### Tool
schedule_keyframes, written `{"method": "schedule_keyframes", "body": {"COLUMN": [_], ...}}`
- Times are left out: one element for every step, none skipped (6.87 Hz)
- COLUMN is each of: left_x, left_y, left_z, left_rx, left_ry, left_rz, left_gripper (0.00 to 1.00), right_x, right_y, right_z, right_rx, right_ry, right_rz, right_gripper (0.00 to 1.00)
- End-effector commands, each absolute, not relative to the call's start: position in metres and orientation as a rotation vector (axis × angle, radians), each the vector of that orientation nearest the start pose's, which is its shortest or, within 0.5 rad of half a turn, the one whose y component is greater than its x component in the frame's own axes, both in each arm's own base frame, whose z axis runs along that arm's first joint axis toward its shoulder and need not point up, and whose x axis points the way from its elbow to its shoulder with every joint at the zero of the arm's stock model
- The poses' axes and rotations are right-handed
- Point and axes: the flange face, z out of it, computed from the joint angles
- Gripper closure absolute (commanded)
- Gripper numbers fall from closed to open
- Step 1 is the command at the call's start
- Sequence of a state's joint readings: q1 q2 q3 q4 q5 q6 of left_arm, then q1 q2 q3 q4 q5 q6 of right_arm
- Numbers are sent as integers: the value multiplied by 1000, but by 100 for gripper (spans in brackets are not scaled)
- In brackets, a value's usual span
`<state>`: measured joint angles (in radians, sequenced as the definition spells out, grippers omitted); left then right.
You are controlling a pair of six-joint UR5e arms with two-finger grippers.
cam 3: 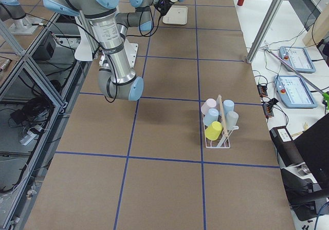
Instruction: Transfer IKEA cup to right arm and place on rack
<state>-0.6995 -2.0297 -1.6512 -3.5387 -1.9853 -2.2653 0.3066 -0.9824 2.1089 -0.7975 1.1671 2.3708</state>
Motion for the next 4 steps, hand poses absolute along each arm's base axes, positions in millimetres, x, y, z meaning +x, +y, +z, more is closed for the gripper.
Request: {"method": "schedule_keyframes", "body": {"left_x": [322,322,322,319], "left_y": [-392,-392,-393,-398], "left_z": [210,211,215,220], "left_rx": [-156,-153,-143,-127], "left_ry": [2398,2397,2387,2375], "left_rz": [-118,-118,-126,-143], "left_gripper": [0,0,0,1], "right_x": [-384,-381,-377,-379], "right_y": [-303,-304,-304,-309], "right_z": [39,38,41,65], "right_rx": [-200,-189,-180,-115], "right_ry": [-2029,-2037,-2035,-1988], "right_rz": [1118,1130,1136,1162], "right_gripper": [100,100,100,100]}}
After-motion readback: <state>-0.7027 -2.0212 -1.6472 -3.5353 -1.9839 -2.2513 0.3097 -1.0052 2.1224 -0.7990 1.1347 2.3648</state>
